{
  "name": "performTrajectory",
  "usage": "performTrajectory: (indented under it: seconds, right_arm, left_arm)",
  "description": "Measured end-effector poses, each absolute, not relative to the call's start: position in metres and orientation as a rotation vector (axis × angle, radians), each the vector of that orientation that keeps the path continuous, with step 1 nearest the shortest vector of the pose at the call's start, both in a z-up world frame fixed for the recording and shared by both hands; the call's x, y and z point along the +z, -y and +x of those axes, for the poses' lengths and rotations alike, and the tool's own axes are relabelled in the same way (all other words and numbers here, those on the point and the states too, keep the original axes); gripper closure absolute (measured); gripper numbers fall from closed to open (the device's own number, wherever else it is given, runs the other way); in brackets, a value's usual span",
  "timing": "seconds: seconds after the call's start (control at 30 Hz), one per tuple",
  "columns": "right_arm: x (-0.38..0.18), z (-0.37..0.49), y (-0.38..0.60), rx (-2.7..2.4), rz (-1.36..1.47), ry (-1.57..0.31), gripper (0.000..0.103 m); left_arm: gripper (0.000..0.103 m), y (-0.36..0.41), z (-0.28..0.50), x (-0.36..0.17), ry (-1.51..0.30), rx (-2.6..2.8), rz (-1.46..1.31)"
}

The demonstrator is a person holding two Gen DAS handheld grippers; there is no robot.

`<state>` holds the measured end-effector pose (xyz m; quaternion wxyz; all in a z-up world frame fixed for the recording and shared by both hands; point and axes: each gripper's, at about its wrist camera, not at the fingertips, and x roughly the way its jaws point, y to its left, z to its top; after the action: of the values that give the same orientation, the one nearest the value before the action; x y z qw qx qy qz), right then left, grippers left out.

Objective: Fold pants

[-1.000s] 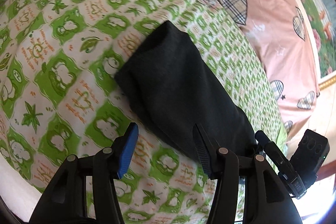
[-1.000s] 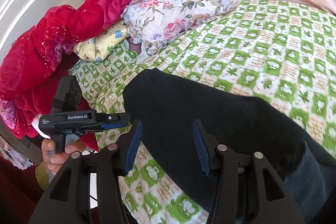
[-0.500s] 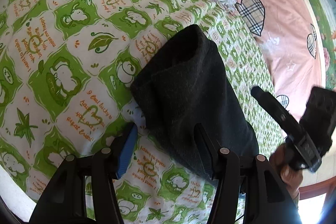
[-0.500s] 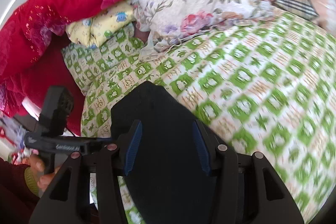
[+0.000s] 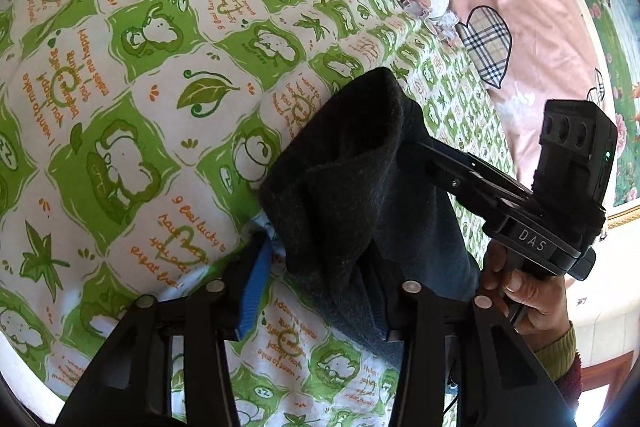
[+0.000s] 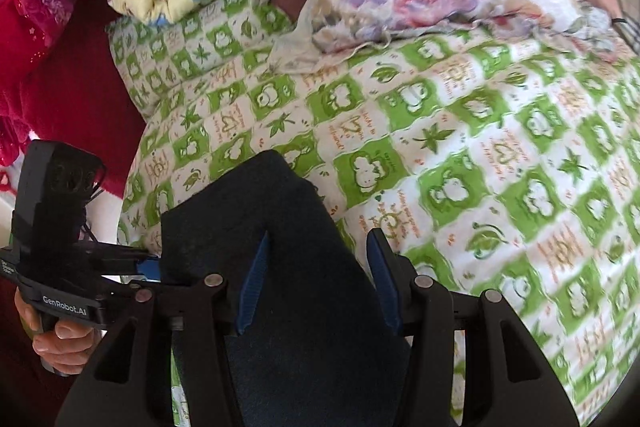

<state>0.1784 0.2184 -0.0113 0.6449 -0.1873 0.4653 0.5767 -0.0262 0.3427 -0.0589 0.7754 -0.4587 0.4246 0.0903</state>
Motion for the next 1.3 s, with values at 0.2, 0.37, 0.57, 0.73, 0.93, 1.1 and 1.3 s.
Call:
performTrajectory:
  seconds: [0.2, 0.37, 0.57, 0.73, 0.93, 1.1, 1.3]
  right_arm:
    - [-0.012, 0.163, -0.22, 1.328, -0.447, -1.023, 0.079]
    - [0.009, 0.158, -0.196, 1.332, -0.352, -0.968, 0.084]
    - [0.045, 0.151, -0.154, 1.316, -0.209, -0.849, 0.084]
    - [0.074, 0.144, -0.107, 1.282, -0.095, -0.772, 0.085]
    - [0.097, 0.141, -0.04, 1.233, 0.053, -0.689, 0.085]
    - [0.101, 0.14, 0.016, 1.201, 0.17, -0.631, 0.085]
    - [0.088, 0.138, 0.072, 1.15, 0.265, -0.607, 0.085]
  left_arm:
    - [0.079, -0.337, -0.023, -0.053, -0.92, 0.206, -0.934]
    - [0.085, -0.326, -0.024, -0.03, -0.882, 0.186, -0.888]
    - [0.086, -0.303, -0.026, 0.014, -0.802, 0.122, -0.814]
    - [0.086, -0.272, -0.02, 0.053, -0.745, 0.014, -0.747]
    - [0.086, -0.228, -0.008, 0.089, -0.697, -0.113, -0.665]
    - [0.086, -0.187, 0.005, 0.109, -0.687, -0.205, -0.611]
    - [0.086, -0.131, 0.013, 0.114, -0.714, -0.275, -0.52]
